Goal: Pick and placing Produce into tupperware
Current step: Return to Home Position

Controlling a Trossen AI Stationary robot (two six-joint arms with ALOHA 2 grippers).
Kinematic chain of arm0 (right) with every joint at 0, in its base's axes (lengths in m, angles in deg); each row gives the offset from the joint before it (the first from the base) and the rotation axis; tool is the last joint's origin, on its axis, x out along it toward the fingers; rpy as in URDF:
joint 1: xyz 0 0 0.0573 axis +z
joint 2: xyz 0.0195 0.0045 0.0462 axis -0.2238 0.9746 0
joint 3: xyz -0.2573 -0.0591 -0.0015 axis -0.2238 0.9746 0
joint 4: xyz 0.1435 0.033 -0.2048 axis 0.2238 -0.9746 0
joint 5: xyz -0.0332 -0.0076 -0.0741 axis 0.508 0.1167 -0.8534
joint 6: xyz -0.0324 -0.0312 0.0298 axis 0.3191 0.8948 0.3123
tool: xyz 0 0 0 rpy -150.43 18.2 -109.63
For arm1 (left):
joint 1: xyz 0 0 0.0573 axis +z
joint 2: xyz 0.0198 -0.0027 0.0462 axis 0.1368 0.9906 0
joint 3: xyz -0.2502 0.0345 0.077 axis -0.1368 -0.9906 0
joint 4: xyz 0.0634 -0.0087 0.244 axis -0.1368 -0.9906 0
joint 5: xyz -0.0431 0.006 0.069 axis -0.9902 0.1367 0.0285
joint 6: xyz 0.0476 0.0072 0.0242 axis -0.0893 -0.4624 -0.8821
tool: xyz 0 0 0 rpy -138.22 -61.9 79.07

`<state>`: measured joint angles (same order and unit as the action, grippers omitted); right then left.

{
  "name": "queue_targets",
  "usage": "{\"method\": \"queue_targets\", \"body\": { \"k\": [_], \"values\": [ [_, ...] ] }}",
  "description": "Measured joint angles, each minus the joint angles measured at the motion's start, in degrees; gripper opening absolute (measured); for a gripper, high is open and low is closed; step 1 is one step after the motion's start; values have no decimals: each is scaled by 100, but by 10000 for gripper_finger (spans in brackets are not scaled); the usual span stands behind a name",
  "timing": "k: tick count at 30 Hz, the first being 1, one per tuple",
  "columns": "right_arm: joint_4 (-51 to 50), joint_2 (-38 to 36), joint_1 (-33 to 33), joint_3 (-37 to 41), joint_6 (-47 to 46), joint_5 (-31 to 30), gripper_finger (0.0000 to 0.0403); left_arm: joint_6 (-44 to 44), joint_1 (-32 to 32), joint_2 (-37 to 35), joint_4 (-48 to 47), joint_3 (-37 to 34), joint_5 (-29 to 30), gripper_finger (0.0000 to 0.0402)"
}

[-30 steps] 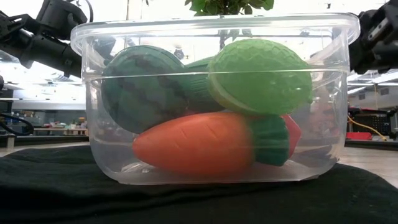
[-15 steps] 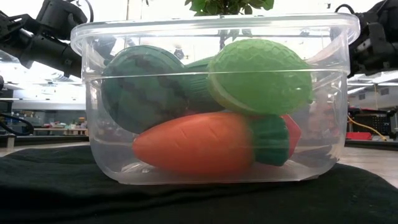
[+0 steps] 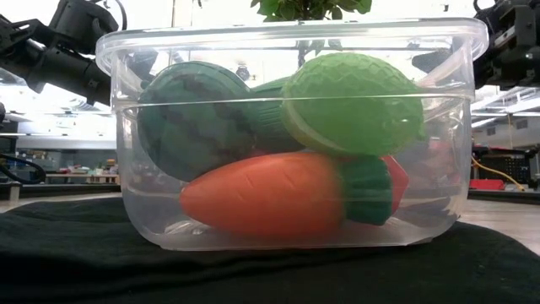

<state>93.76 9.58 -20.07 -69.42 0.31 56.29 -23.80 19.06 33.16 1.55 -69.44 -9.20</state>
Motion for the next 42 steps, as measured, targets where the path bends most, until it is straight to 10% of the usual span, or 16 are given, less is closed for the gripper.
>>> {"method": "queue_targets", "body": {
  "k": [42],
  "values": [
    [-1024,-922,124,63,-931,-334,8,-713,530,14,-831,752,-1035,85]
  ]
}}
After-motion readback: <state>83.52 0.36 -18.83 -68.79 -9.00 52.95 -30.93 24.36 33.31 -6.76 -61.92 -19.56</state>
